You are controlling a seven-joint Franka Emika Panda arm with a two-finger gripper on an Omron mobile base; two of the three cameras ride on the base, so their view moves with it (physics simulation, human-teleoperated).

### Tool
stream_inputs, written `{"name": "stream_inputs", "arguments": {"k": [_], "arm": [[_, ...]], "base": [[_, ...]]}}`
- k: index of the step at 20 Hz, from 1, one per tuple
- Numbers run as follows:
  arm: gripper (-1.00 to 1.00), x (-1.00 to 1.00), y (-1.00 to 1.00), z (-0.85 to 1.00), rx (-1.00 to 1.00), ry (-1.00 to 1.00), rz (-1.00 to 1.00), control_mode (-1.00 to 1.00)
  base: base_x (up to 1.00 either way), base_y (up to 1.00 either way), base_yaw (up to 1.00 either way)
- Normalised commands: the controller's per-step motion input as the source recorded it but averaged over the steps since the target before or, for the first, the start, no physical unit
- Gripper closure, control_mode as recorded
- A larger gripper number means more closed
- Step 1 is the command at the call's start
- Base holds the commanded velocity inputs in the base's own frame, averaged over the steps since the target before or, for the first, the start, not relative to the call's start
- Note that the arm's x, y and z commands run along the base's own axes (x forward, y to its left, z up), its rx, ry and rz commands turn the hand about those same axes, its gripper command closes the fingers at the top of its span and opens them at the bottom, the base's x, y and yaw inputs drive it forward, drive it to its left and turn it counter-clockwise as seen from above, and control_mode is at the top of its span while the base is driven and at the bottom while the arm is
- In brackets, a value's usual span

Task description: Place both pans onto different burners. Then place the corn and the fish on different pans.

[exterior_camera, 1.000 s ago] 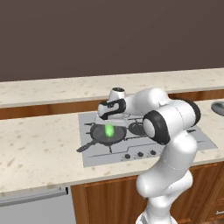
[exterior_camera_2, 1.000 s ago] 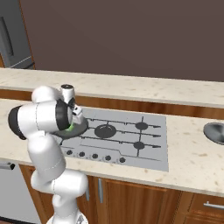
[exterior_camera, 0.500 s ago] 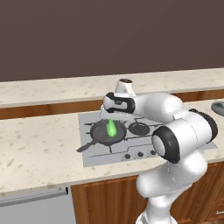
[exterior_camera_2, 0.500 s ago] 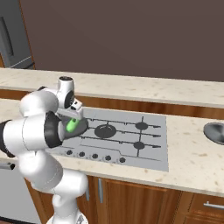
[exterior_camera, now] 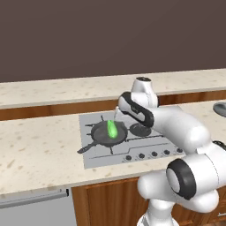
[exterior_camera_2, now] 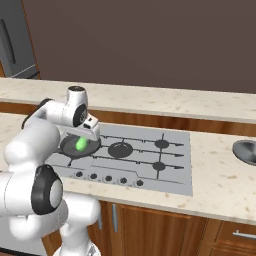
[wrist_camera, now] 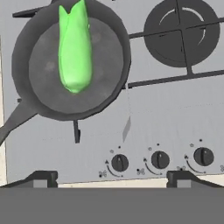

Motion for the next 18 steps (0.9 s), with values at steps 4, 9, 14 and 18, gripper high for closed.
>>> {"name": "stream_inputs", "arguments": {"k": [4, 9, 14, 18], "arm": [[-1.0, -0.39, -0.09, 0.2, -0.06, 0.0, 0.03, -1.0], [-1.0, -0.16, -0.11, 0.27, -0.01, 0.0, 0.03, -1.0], [-1.0, -0.15, -0.08, 0.31, 0.0, 0.0, 0.03, -1.0], [-1.0, -0.17, -0.02, 0.05, 0.0, 0.0, 0.04, -1.0]], "base": [[0.0, 0.0, 0.0], [0.0, 0.0, 0.0], [0.0, 0.0, 0.0], [0.0, 0.0, 0.0]]}}
